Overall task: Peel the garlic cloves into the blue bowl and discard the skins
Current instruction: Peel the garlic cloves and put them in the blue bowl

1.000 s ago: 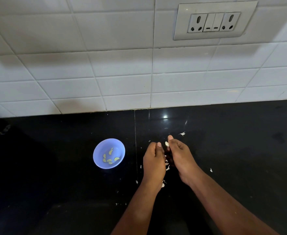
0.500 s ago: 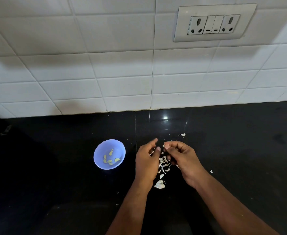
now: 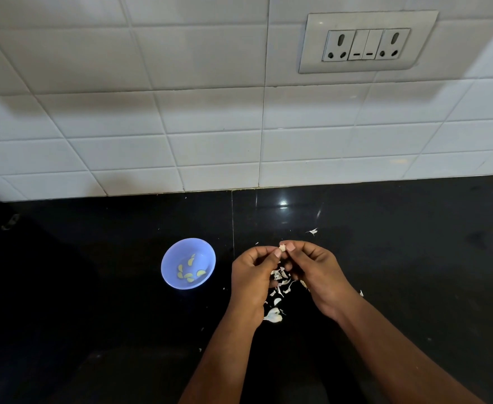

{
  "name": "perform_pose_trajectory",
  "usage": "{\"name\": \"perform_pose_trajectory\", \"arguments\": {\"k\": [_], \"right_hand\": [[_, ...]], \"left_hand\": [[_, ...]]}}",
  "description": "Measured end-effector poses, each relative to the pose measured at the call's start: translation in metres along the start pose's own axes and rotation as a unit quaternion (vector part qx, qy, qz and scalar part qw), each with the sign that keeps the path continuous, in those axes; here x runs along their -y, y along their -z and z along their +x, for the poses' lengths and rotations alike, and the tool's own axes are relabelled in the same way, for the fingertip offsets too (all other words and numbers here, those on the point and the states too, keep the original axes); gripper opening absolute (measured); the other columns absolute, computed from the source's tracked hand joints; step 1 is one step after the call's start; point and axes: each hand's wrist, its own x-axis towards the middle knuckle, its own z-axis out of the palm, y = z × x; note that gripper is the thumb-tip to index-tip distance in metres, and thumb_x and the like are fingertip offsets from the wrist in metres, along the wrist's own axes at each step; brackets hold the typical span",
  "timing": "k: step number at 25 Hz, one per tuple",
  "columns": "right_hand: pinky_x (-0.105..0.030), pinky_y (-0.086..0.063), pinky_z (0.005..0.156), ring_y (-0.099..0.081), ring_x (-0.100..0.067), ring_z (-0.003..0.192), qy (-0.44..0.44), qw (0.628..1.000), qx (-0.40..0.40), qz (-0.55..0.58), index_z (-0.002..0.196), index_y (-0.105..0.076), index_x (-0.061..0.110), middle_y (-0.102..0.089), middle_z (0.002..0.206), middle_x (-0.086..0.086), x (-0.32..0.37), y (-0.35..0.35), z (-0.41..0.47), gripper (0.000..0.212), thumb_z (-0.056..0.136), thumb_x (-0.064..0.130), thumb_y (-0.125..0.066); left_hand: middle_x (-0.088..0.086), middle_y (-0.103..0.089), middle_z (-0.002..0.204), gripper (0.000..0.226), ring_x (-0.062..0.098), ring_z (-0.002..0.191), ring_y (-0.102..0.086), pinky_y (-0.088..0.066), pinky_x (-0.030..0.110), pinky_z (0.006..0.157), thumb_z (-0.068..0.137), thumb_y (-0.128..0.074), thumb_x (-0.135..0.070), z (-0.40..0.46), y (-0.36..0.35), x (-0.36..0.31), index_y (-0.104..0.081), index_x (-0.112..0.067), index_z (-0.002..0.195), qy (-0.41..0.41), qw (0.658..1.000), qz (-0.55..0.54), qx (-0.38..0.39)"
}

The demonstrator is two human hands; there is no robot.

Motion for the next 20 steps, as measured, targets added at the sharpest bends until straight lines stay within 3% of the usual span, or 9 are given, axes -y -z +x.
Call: {"name": "perform_pose_trajectory", "arguments": {"k": [4, 8, 11, 15, 18, 20], "right_hand": [[-0.023, -0.053, 0.066, -0.065, -0.015, 0.078, 0.026, 0.999, 0.008, -0.039, 0.103, -0.082, 0.012, -0.076, 0.094, -0.016, 0.003, 0.001, -0.003, 0.014, 0.096, 0.008, -0.071], [-0.028, -0.057, 0.075, -0.069, -0.016, 0.081, 0.057, 0.994, 0.013, -0.089, 0.1, -0.082, 0.013, -0.077, 0.092, -0.015, 0.005, 0.001, -0.005, 0.01, 0.094, 0.012, -0.075], [-0.028, -0.057, 0.074, -0.068, -0.018, 0.08, 0.054, 0.996, 0.003, -0.069, 0.102, -0.079, 0.009, -0.076, 0.089, -0.015, 0.002, 0.0, -0.007, 0.009, 0.095, 0.01, -0.074], [-0.031, -0.059, 0.077, -0.071, -0.021, 0.082, 0.051, 0.996, -0.03, -0.061, 0.102, -0.078, 0.011, -0.078, 0.091, -0.015, -0.003, -0.003, -0.006, 0.009, 0.096, 0.01, -0.072], [-0.029, -0.058, 0.071, -0.07, -0.021, 0.078, 0.043, 0.996, -0.064, -0.037, 0.103, -0.077, 0.009, -0.076, 0.087, -0.016, -0.005, -0.005, -0.002, 0.008, 0.096, 0.01, -0.072], [-0.024, -0.056, 0.065, -0.067, -0.016, 0.074, 0.031, 0.997, -0.072, 0.005, 0.106, -0.076, 0.005, -0.075, 0.087, -0.014, -0.003, -0.006, 0.0, 0.012, 0.097, 0.005, -0.07]], "left_hand": [[-0.006, -0.079, 0.09, 0.004, 0.009, 0.086, -0.075, -0.062, 0.037, 0.076, 0.098, -0.073, -0.023, 0.004, -0.002, 0.004, -0.076, -0.024, 0.095, -0.046, 0.995, 0.069, -0.052], [-0.005, -0.078, 0.088, 0.008, 0.013, 0.086, -0.075, -0.063, 0.047, 0.08, 0.099, -0.071, -0.024, 0.004, -0.004, 0.007, -0.075, -0.025, 0.093, -0.041, 0.994, 0.084, -0.06], [0.001, -0.076, 0.089, 0.01, 0.017, 0.083, -0.074, -0.06, 0.038, 0.075, 0.101, -0.067, -0.023, 0.005, -0.004, 0.006, -0.072, -0.02, 0.093, -0.048, 0.994, 0.094, -0.026], [0.0, -0.073, 0.086, 0.015, 0.005, 0.075, -0.068, -0.055, 0.022, 0.071, 0.099, -0.064, -0.015, 0.002, -0.006, -0.001, -0.069, -0.017, 0.085, -0.085, 0.988, 0.128, 0.005], [-0.005, -0.065, 0.075, 0.022, 0.01, 0.068, -0.057, -0.049, 0.031, 0.067, 0.096, -0.055, -0.015, -0.002, -0.006, -0.001, -0.061, -0.017, 0.075, -0.068, 0.989, 0.127, 0.024], [-0.005, -0.054, 0.064, 0.033, 0.01, 0.062, -0.048, -0.042, 0.036, 0.064, 0.096, -0.05, -0.028, -0.002, -0.003, 0.001, -0.052, -0.023, 0.064, -0.036, 0.987, 0.156, 0.014]]}}
